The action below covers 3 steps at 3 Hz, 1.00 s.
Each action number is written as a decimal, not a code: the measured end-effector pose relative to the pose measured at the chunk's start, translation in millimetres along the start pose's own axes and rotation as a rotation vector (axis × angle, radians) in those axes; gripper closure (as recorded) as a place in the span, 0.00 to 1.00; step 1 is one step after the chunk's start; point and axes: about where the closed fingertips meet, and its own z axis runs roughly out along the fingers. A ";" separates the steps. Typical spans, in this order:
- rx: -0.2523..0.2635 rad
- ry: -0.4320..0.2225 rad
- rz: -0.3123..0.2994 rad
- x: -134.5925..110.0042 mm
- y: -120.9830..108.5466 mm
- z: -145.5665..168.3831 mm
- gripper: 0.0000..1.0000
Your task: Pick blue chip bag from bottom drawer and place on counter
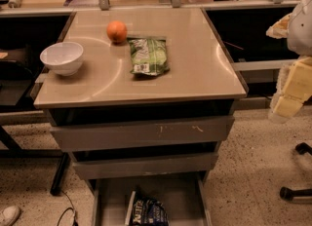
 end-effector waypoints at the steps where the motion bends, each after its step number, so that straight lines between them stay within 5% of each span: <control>1: 0.000 0.000 0.000 0.0 0.0 0.0 0.00; 3: -0.017 -0.030 -0.029 -7.0 13.5 43.6 0.00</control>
Offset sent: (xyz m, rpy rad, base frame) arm -0.0033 0.0113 -0.0333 0.0158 -0.0084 0.0423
